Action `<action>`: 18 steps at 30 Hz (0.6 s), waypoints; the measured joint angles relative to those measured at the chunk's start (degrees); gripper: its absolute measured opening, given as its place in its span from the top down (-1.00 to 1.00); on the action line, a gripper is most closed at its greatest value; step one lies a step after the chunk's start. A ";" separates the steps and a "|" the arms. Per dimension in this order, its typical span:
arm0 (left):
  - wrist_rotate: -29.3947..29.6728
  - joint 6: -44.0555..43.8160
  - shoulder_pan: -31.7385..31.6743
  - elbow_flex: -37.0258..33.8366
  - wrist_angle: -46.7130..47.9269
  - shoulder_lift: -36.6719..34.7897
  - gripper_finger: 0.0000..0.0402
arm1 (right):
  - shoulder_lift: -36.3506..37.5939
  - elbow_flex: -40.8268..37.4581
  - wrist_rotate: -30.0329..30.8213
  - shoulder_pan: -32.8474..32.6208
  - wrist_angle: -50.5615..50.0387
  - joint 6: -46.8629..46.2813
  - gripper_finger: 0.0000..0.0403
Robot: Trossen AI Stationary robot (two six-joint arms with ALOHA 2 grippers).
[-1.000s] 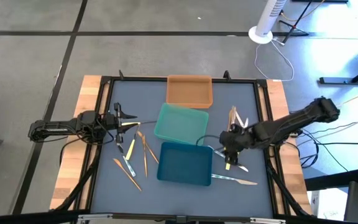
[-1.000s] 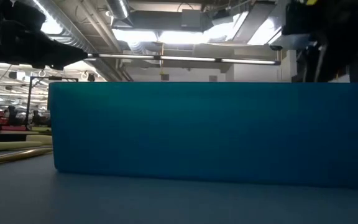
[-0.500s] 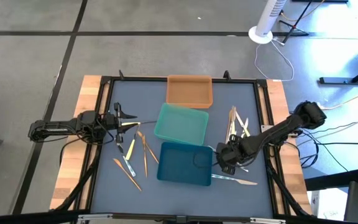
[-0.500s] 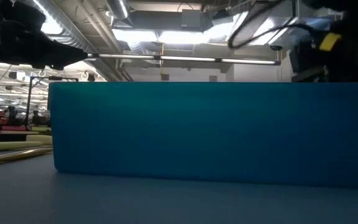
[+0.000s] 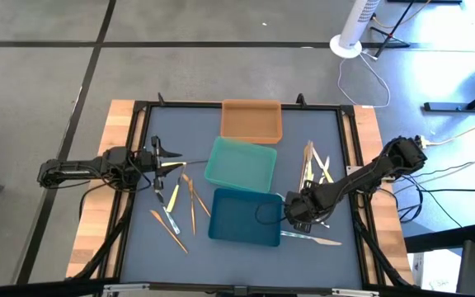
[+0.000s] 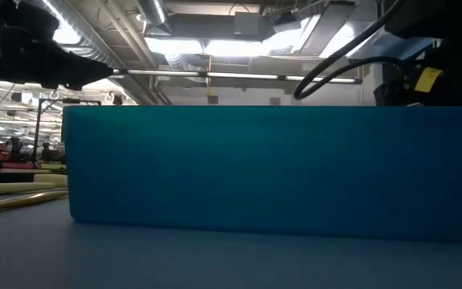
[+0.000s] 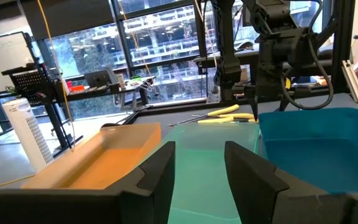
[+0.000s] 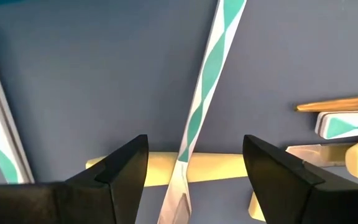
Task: Sort silverware by color (type)
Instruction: Put the white and blue knife into the orange bin
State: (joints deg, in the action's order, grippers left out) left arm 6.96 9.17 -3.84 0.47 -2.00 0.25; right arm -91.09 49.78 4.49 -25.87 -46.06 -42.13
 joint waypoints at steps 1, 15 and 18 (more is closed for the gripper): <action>0.00 0.02 -0.02 -0.02 0.00 0.00 0.34 | 0.00 0.00 0.00 0.00 0.00 0.01 -0.23; 0.00 0.01 0.00 -0.01 0.00 0.00 0.34 | 0.07 -2.71 -1.27 0.00 4.47 0.00 -0.21; 0.00 0.01 0.00 -0.02 0.00 0.00 0.34 | 0.07 -2.71 -1.47 0.00 4.61 0.00 -0.11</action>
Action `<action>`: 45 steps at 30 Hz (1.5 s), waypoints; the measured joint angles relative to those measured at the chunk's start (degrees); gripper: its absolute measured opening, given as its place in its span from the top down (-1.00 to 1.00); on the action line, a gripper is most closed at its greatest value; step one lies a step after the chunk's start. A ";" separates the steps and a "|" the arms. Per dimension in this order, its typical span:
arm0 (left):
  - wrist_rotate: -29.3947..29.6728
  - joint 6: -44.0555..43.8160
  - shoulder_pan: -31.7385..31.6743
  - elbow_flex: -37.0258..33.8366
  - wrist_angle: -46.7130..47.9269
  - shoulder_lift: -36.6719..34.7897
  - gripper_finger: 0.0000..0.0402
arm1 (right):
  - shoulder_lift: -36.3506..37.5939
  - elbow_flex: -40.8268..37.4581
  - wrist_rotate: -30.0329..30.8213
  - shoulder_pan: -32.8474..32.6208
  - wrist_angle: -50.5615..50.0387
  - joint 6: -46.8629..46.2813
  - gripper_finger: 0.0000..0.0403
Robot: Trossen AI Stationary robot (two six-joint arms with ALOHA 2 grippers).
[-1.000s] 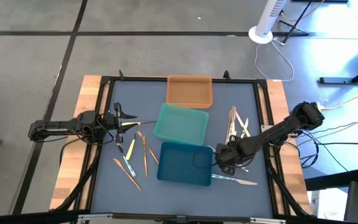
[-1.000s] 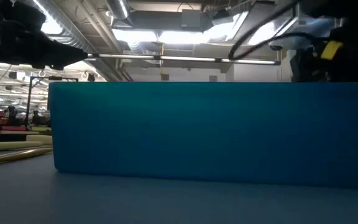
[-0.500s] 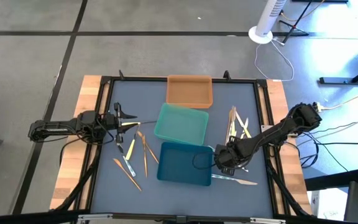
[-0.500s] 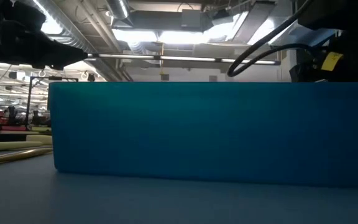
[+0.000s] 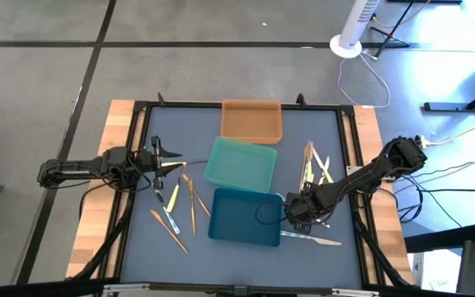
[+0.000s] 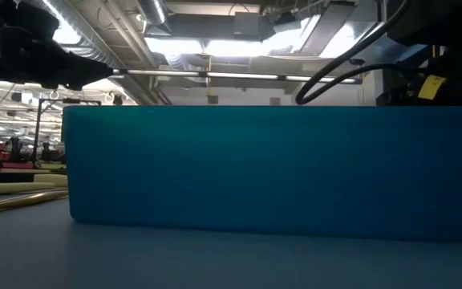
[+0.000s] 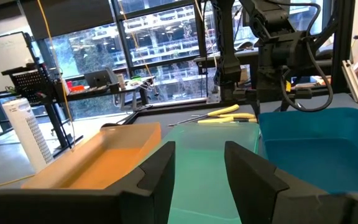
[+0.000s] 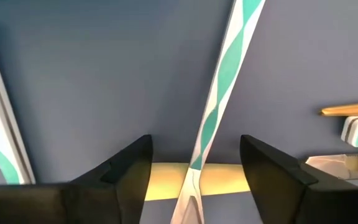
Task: Sort silverware by color (type)
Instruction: Put the white and blue knife into the orange bin
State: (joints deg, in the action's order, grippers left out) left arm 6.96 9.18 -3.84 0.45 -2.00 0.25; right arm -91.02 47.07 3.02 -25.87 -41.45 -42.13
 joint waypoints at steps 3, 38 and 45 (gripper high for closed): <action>0.00 -0.01 0.00 0.02 0.00 0.00 0.34 | 0.00 0.00 -0.05 0.00 0.11 0.00 0.05; 0.00 0.01 -0.01 0.02 0.00 0.00 0.34 | 0.00 -0.07 0.31 0.02 -0.13 -0.02 0.96; 0.00 0.01 0.00 0.02 0.02 0.00 0.34 | 0.02 -0.07 0.29 0.02 -0.20 -0.02 0.96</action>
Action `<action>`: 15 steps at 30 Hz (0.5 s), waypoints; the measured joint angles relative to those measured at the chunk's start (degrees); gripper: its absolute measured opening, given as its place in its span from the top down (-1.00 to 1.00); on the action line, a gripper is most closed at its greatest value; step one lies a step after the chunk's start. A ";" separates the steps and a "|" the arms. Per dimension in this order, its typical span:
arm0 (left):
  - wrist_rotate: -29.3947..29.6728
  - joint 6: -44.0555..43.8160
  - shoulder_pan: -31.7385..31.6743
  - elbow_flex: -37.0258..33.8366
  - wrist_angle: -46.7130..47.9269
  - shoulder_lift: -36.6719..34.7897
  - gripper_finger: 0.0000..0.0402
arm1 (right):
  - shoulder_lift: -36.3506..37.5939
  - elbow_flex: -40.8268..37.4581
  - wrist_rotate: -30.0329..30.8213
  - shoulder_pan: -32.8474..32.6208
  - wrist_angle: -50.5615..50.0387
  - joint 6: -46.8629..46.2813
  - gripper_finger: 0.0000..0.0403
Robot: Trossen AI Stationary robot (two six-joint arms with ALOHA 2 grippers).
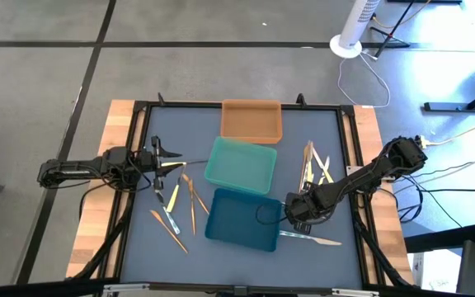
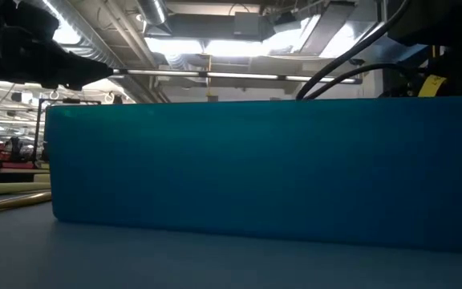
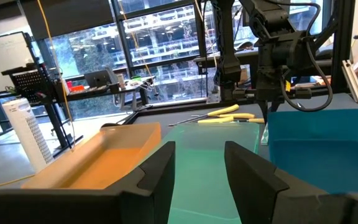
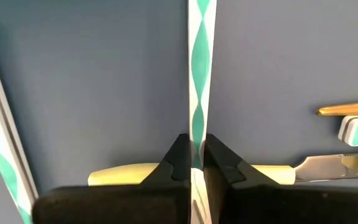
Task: Sort silverware by color (type)
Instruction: Put the white and blue knife into the orange bin
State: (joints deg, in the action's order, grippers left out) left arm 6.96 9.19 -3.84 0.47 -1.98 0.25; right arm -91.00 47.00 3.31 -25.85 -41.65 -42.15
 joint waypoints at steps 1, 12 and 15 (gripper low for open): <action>0.00 0.00 0.00 0.00 -0.02 0.00 0.34 | -0.01 0.00 0.00 0.00 0.00 0.00 0.95; 0.00 0.00 0.00 -0.02 0.00 0.00 0.34 | 0.00 1.41 -0.15 0.00 -2.74 -1.20 0.95; -0.02 -0.02 -0.02 -0.02 -0.02 0.00 0.34 | 0.00 3.47 -0.18 0.00 -5.53 -1.14 0.95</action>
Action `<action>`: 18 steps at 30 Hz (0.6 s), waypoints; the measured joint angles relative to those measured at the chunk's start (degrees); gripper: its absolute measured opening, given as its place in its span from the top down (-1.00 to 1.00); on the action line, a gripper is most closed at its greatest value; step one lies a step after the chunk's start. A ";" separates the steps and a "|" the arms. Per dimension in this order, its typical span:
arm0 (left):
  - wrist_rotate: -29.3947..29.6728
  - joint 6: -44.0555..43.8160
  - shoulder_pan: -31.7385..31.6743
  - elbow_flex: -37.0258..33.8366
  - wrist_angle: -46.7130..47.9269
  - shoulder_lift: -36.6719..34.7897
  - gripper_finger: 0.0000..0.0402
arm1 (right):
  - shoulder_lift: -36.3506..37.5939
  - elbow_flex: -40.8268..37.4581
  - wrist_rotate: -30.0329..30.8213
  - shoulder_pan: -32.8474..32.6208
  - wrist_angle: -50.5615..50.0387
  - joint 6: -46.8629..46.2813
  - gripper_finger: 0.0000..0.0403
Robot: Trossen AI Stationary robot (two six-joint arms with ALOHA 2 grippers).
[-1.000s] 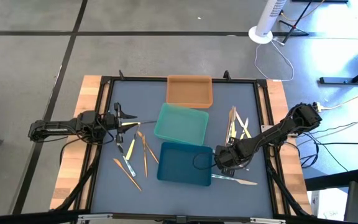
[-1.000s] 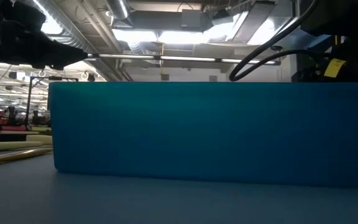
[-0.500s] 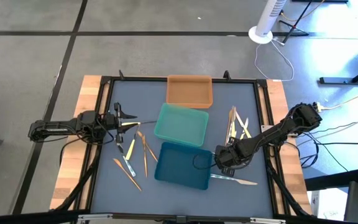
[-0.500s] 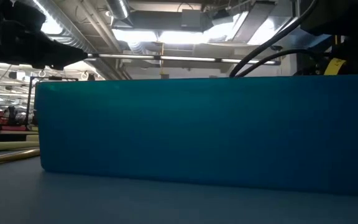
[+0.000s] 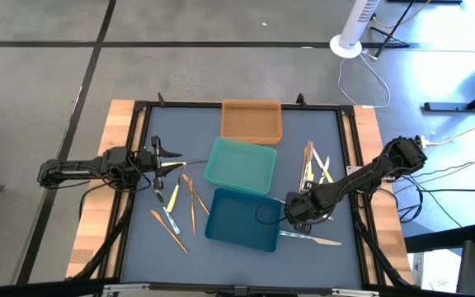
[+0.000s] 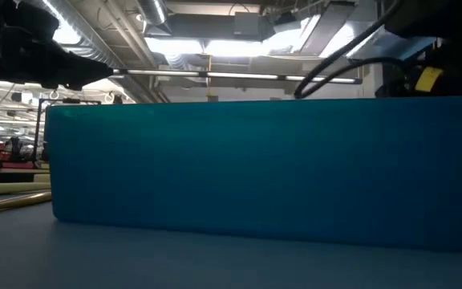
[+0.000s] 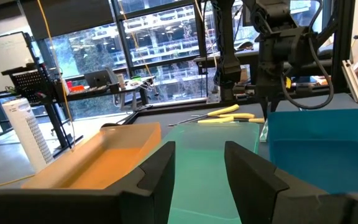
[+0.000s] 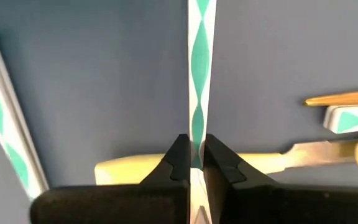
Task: Sort silverware by color (type)
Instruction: Put the white and blue knife into the orange bin
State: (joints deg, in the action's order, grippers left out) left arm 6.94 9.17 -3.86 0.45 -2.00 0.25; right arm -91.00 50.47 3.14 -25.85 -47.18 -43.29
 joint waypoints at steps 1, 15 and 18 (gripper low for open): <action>0.02 0.01 0.01 0.01 0.00 0.00 0.34 | 0.00 0.73 -0.02 0.00 -1.36 0.00 0.95; 0.01 0.02 0.01 0.02 0.01 0.00 0.34 | 0.02 15.24 0.07 0.00 -24.63 1.33 0.94; 0.00 0.02 0.02 0.02 0.00 0.00 0.34 | 0.04 18.81 0.37 0.00 -27.42 3.23 0.94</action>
State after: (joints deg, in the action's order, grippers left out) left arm 6.94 9.19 -3.84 0.47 -2.00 0.25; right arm -90.96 69.28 3.51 -25.85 -74.60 -40.06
